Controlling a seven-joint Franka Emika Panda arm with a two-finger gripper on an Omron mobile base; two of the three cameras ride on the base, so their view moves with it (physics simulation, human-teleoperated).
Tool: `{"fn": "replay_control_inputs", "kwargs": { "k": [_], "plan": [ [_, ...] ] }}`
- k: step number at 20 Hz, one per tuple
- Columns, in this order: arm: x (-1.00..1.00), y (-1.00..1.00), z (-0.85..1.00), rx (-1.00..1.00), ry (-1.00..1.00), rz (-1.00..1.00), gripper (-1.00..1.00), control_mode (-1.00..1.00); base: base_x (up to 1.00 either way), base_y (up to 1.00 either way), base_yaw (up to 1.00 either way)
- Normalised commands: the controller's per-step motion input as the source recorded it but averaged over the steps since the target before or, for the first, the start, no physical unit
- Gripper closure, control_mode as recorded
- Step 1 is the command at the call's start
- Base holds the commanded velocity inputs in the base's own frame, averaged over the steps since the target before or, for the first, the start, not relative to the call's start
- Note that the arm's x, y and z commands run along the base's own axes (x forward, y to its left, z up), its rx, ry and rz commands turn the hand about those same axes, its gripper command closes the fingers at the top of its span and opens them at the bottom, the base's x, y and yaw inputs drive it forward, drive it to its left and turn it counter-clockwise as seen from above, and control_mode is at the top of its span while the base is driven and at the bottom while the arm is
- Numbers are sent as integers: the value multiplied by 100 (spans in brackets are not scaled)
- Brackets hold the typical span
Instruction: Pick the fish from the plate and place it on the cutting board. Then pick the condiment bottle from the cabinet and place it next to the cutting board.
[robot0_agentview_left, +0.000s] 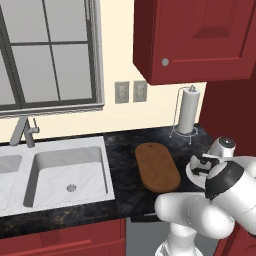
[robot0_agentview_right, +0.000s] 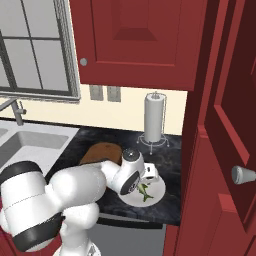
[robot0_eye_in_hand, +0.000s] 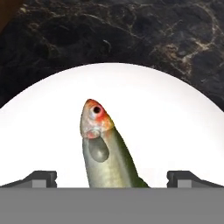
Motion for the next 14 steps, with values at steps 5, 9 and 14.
{"fn": "replay_control_inputs", "kwargs": {
  "k": [5, 9, 14],
  "plan": [
    [15, -6, -11, 0, 0, 0, -100, -100, 0, 0, 0],
    [1, -1, -15, 0, 0, 0, -100, -100, 0, 0, 0],
    [0, 0, -14, 0, 0, 0, -100, -100, 0, 0, 0]
  ]
}}
